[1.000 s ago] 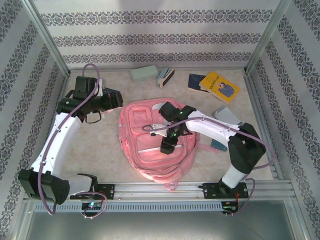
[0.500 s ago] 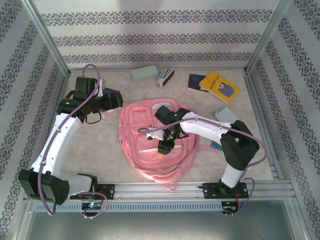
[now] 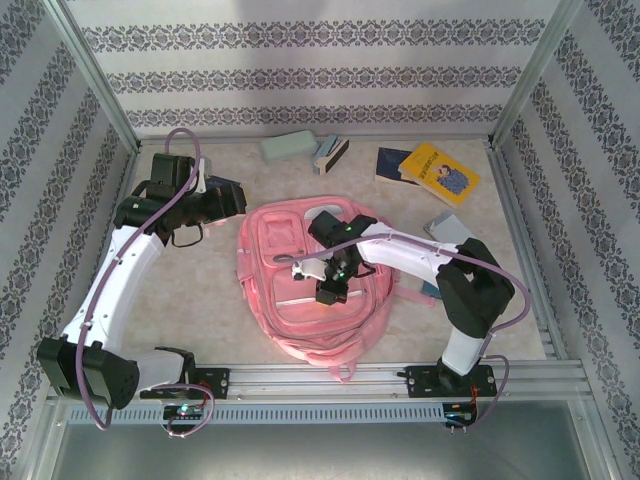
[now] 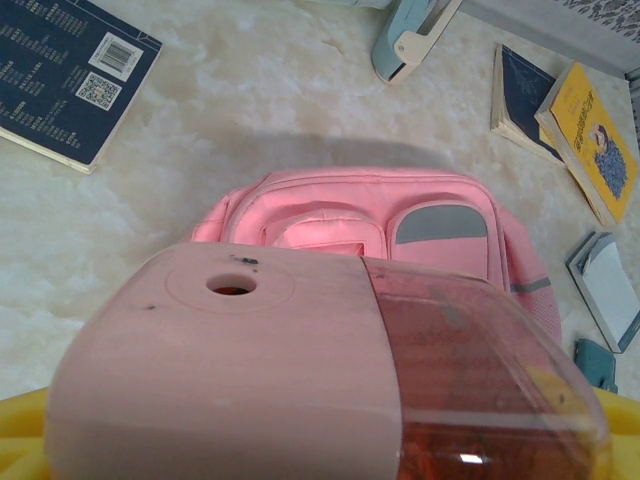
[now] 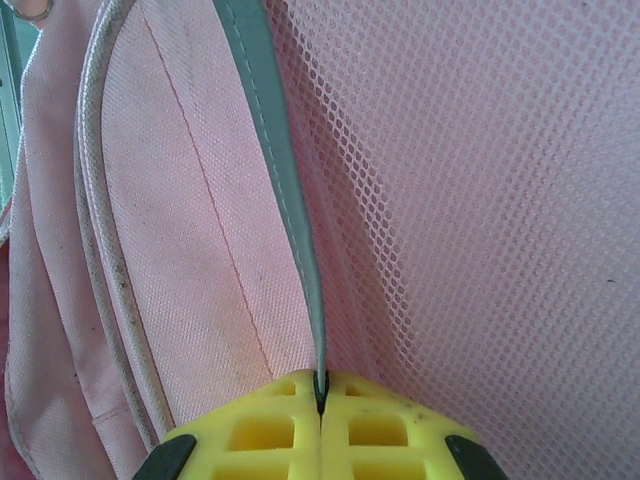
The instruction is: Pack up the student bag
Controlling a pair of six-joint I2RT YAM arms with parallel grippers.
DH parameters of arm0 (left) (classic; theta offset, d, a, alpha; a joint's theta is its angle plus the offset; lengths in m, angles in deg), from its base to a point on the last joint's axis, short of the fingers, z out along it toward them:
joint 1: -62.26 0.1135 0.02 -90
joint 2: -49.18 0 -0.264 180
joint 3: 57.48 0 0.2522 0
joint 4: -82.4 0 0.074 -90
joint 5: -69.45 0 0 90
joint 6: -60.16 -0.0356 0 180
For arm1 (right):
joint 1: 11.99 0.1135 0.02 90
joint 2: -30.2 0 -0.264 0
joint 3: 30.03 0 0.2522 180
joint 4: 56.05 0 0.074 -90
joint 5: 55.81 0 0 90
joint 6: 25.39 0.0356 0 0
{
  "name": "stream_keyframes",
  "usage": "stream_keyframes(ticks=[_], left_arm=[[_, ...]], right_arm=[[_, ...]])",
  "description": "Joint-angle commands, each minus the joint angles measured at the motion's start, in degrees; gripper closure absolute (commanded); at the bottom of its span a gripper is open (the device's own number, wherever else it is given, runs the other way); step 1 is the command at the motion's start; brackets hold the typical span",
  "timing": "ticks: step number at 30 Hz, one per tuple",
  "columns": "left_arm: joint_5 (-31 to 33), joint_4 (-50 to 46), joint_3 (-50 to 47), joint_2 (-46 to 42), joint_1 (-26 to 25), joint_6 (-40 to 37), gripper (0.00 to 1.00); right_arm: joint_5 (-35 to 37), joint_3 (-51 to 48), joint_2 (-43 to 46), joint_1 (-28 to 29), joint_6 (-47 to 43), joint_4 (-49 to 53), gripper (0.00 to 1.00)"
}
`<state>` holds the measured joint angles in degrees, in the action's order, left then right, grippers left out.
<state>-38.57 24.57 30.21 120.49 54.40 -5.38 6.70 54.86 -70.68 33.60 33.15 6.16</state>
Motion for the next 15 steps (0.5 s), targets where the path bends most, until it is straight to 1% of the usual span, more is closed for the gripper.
stream_keyframes(ticks=[1, 5, 8, 15], left_arm=[[-0.75, 2.74, 0.77, -0.26, -0.58, 0.29, 0.52], [-0.69, 2.15, 1.43, -0.46, -0.58, 0.86, 0.53], [-1.17, 1.69, 2.0, -0.6, -0.58, 1.19, 0.53], [-3.07, 0.26, 2.84, -2.01, -0.56, 2.22, 0.54]], right_arm=[[-0.35, 2.36, 3.01, -1.15, 1.38, -3.1, 1.0], [-3.46, 2.98, 7.92, -4.98, 7.14, -9.26, 1.0], [-8.87, 4.71, 9.53, -8.15, 13.9, -12.35, 1.0], [-20.47, 9.47, 7.6, -14.04, 27.5, -16.14, 1.0]])
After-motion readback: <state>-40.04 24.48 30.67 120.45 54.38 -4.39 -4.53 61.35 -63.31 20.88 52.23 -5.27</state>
